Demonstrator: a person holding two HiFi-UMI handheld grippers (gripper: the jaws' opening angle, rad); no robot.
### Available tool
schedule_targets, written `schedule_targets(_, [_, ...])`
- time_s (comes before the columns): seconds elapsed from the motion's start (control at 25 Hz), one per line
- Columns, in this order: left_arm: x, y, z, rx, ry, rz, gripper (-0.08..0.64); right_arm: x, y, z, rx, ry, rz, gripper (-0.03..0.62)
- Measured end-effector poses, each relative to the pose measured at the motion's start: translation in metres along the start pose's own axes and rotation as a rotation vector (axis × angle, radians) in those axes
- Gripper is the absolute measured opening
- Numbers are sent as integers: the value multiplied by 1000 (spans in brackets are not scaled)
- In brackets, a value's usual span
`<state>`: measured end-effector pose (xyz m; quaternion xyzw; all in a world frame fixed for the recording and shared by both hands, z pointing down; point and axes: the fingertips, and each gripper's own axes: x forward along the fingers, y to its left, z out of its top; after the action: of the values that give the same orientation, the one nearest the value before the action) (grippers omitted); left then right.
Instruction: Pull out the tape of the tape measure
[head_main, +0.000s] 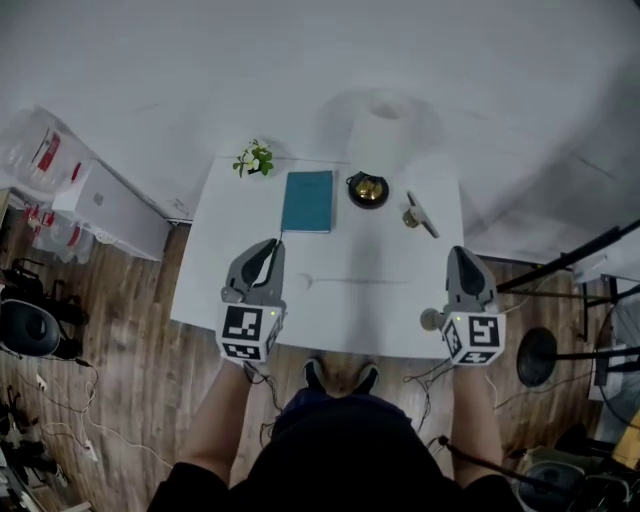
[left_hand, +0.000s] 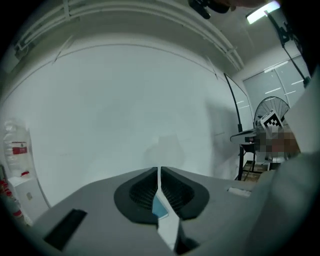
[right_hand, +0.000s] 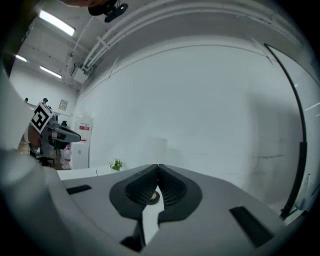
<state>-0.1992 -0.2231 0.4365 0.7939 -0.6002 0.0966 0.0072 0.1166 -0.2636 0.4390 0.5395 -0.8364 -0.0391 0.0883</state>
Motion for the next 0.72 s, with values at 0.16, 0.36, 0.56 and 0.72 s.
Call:
schedule_targets(0.16, [-28, -9, 60, 18, -120, 6, 14, -21, 10, 76, -39, -152, -3, 5])
schedule_targets(0.36, [-59, -15, 113, 60, -215, 26, 14, -51, 23, 138, -115, -287, -5, 5])
schedule_targets(0.56, [-83, -19, 148, 88, -285, 34, 14, -75, 28, 168, -158, -350, -14, 5])
schedule_targets(0.72, [-93, -22, 170, 100, -336, 36, 14, -91, 26, 188, -196, -386, -30, 5])
